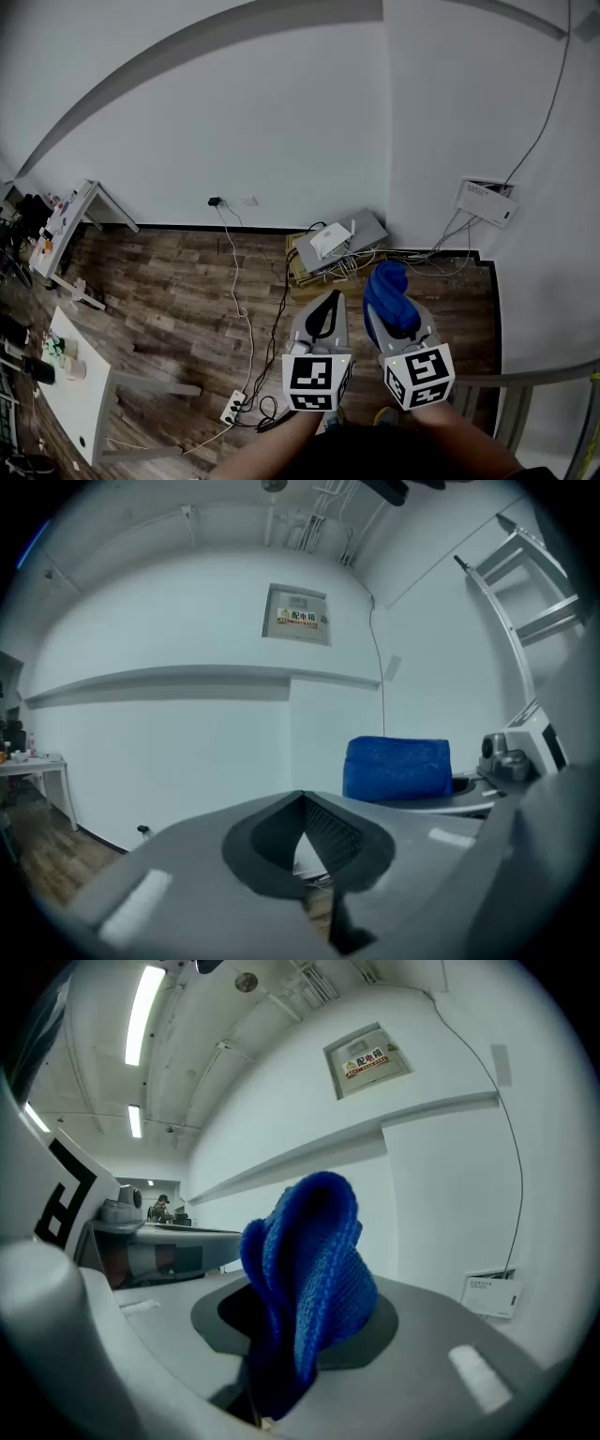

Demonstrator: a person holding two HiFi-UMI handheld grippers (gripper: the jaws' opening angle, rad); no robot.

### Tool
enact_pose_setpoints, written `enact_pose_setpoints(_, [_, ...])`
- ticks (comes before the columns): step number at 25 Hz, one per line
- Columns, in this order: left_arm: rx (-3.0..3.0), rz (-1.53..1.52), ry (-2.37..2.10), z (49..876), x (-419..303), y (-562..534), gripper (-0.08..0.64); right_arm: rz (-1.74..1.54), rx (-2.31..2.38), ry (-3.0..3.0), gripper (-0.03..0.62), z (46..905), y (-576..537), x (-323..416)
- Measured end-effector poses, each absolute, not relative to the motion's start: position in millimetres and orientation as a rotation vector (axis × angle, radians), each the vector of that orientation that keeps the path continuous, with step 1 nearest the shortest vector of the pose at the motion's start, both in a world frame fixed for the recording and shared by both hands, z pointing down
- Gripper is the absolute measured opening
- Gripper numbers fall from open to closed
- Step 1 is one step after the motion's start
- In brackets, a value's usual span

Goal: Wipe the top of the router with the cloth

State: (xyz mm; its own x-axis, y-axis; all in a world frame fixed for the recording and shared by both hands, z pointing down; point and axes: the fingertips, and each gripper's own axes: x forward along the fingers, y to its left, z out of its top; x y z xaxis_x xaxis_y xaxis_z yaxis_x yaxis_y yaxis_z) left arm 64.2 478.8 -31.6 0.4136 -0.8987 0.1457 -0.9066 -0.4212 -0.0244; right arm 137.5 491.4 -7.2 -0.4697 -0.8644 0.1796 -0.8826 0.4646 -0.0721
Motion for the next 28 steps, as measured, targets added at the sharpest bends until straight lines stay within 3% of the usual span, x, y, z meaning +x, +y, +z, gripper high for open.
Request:
enact_pose_setpoints(11, [2.571,0.206,-1.511,-29,91,478,0.000,0.170,1.547,-2.621,0.153,-28,496,151])
enact_pose_setpoints(22, [2.521,0.268,-1.414,16,160,480,0.000,0.304,1.488,-2.596,0.158,18,496,208])
enact_pose_setpoints(28, [2.429,0.292,-1.426,53,143,436,0.000,0.389,1.441,-2.557,0.158,58,454,204])
